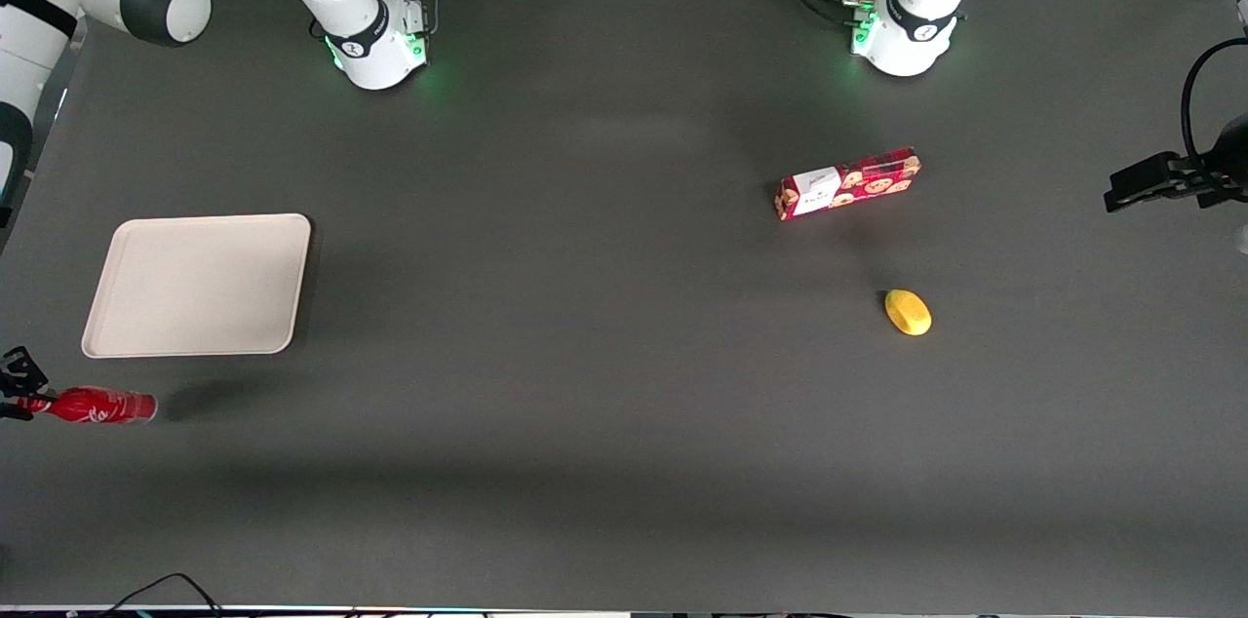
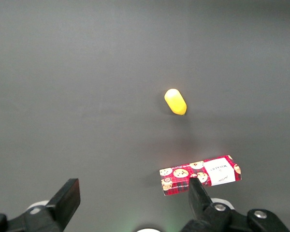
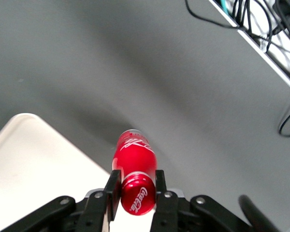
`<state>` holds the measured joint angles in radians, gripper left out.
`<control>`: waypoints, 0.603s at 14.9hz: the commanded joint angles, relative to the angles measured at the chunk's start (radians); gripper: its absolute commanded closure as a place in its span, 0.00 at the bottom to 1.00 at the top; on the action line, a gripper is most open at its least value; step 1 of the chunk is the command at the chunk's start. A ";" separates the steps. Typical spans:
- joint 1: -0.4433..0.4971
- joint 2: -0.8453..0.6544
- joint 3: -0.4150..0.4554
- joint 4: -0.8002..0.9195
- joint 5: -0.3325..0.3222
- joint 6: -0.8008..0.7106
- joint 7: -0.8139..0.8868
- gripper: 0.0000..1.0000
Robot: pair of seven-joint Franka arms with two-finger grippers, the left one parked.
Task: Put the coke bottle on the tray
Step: 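Lift the bottle with the right gripper and carry it toward the tray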
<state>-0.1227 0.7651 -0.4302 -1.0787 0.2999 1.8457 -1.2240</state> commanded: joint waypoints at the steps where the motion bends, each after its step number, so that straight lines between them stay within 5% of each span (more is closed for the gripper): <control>1: 0.021 -0.087 0.004 -0.021 -0.038 -0.129 0.099 1.00; 9: 0.112 -0.381 0.005 -0.090 -0.215 -0.396 0.265 1.00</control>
<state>-0.0544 0.5340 -0.4303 -1.0939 0.1553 1.5234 -1.0283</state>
